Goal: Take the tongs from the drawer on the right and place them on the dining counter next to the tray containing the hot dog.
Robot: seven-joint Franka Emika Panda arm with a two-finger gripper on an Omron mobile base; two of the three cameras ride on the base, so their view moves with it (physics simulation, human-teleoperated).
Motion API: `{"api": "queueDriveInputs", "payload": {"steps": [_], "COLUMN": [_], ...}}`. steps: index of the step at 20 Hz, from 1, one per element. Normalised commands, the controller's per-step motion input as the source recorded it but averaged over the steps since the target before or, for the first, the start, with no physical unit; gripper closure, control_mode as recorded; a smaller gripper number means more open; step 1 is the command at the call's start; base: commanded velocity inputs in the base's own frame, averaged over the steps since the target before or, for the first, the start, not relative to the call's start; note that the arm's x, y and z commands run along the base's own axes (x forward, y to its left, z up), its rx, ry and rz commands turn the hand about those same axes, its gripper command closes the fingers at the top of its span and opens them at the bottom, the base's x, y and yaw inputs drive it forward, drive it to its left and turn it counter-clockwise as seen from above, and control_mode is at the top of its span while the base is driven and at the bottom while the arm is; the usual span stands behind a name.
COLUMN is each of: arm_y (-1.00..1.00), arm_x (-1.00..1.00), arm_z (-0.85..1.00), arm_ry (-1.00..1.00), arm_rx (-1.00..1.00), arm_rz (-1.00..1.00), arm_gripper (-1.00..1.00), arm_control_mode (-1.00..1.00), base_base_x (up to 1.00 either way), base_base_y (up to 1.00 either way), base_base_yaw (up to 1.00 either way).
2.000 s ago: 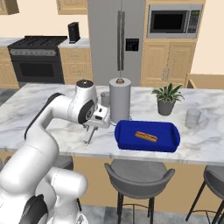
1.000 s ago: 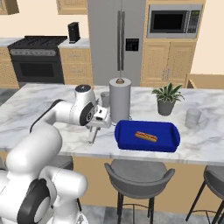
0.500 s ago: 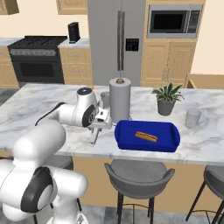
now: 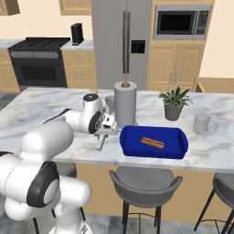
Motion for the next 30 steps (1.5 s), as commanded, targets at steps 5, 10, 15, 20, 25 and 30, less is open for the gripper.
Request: {"api": "queueDriveInputs", "payload": {"steps": [5, 10, 15, 20, 25, 30], "arm_y": [-0.08, -0.05, 0.0, -0.08, -0.09, -0.05], "arm_x": [0.07, 0.05, 0.06, 0.1, 0.11, 0.07], "arm_z": [-0.19, -0.14, -0.12, -0.18, -0.18, -0.14], "arm_ry": [0.0, 0.0, 0.0, 0.0, 0.0, 0.0], "arm_rx": [0.0, 0.0, 0.0, 0.0, 0.0, 0.0], "arm_rz": [0.0, 0.0, 0.0, 0.01, 0.01, 0.01], "arm_gripper": [1.0, 1.0, 1.0, 1.0, 1.0, 1.0], "arm_control_mode": [-1.0, -1.0, -1.0, -1.0, -1.0, -1.0], "base_base_x": [0.0, 0.0, 0.0, 0.0, 0.0, 0.0], "base_base_y": [0.0, 0.0, 0.0, 0.0, 0.0, 0.0], "base_base_yaw": [0.0, 0.0, 0.0, 0.0, 0.0, 0.0]}}
